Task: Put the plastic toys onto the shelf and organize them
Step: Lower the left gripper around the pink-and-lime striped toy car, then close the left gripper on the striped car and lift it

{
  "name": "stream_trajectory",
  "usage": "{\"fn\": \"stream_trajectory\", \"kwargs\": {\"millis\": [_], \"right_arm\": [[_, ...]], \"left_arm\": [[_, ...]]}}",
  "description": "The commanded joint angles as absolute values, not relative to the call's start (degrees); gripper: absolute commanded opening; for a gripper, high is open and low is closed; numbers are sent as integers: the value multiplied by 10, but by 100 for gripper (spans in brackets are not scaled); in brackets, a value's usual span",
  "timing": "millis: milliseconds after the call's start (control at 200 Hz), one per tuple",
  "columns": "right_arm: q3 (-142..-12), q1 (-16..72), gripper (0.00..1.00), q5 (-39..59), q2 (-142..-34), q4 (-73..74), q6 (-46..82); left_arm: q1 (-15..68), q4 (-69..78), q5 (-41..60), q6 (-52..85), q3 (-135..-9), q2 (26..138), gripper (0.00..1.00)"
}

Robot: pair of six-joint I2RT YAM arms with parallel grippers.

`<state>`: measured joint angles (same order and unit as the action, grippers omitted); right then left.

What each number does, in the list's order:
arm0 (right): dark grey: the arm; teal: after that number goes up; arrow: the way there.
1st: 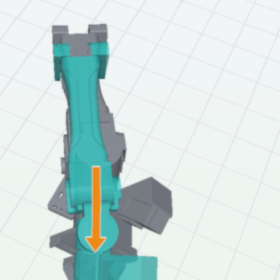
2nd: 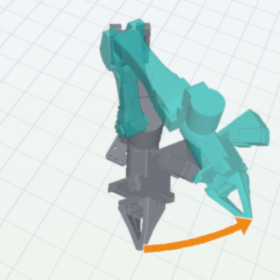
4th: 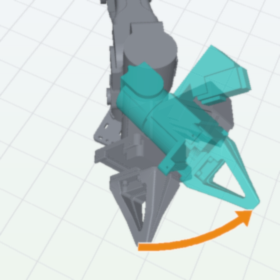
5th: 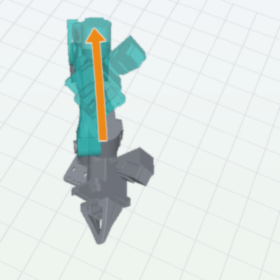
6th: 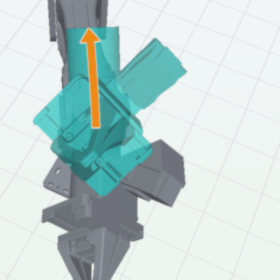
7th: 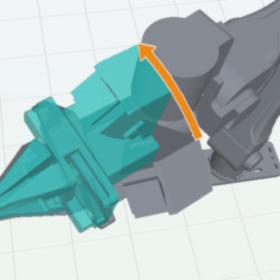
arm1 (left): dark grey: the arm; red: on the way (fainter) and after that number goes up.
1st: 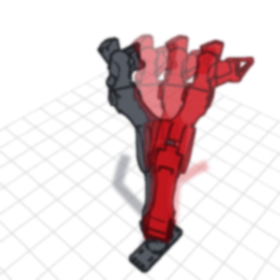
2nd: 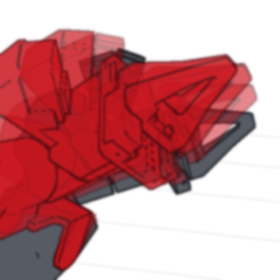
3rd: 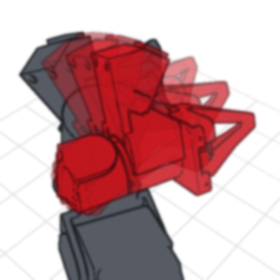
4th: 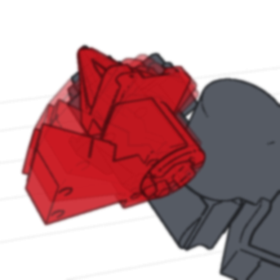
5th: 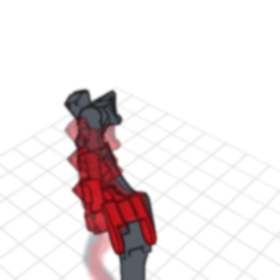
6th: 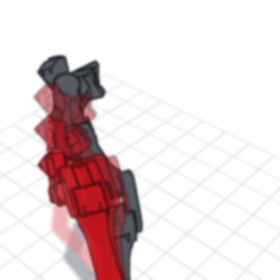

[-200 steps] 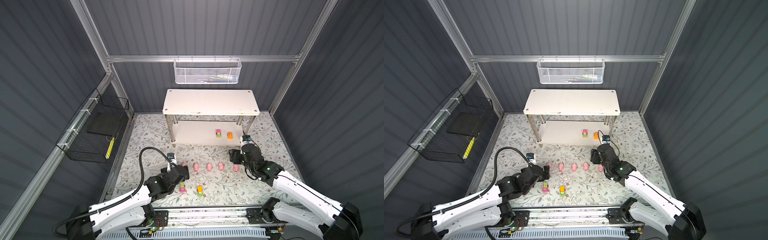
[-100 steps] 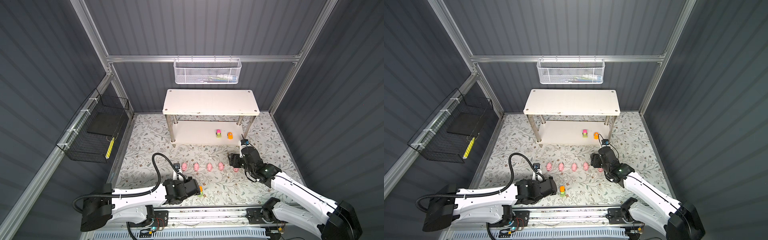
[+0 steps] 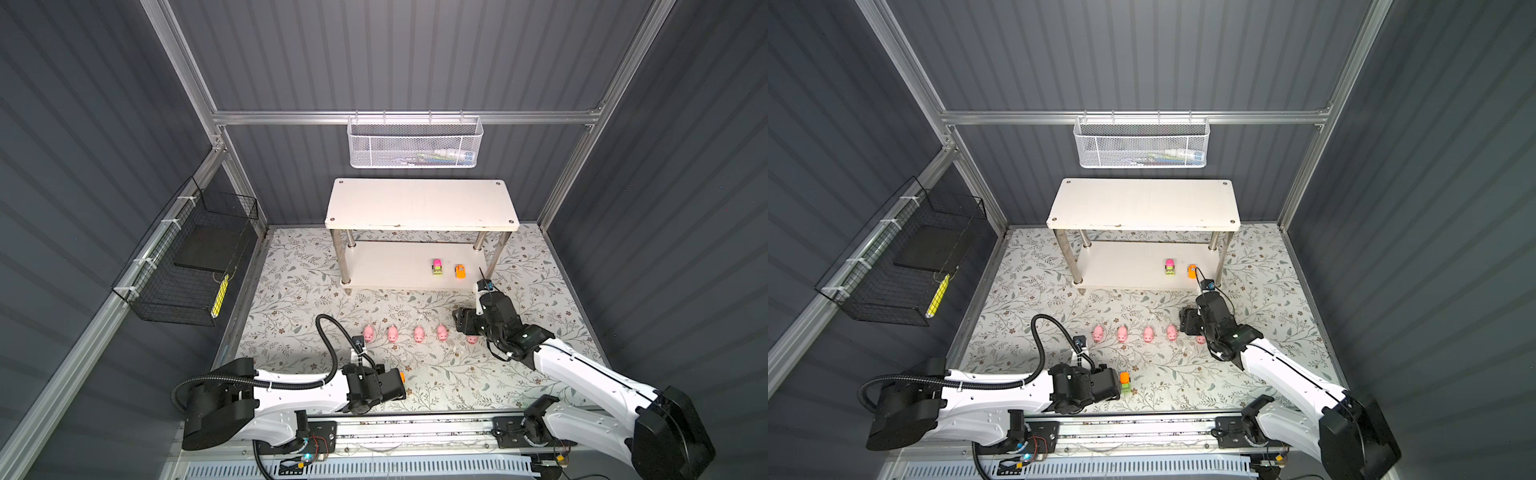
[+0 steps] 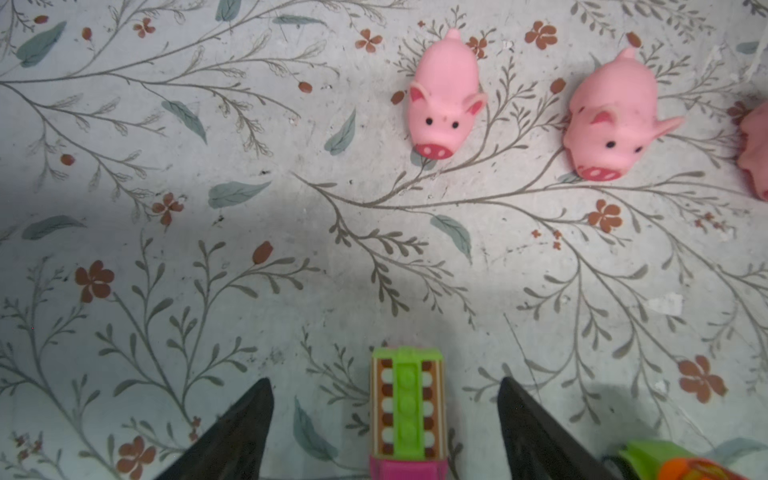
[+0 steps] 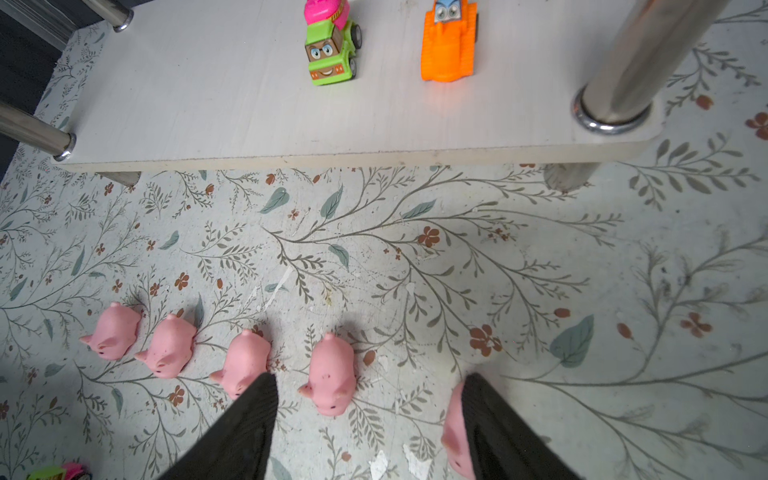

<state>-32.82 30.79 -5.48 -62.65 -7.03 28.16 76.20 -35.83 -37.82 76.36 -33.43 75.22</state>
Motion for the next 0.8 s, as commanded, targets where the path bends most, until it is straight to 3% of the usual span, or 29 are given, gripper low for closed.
{"fn": "stream_trajectory", "kwargs": {"millis": [0,290,450,795], "right_arm": [[-318,302,72,-44,-631,-57,276],[-311,294,72,-33,-637,-48,277],[-310,290,72,-23,-658,-40,278],[-304,284,72,-14,-663,-33,278]], "left_arm": [[766,-355,-367,772,-338,759,82],[766,-342,-355,770,-334,772,69],[766,-350,-347,780,-340,786,70],[766,-342,-341,792,-330,787,51]]}}
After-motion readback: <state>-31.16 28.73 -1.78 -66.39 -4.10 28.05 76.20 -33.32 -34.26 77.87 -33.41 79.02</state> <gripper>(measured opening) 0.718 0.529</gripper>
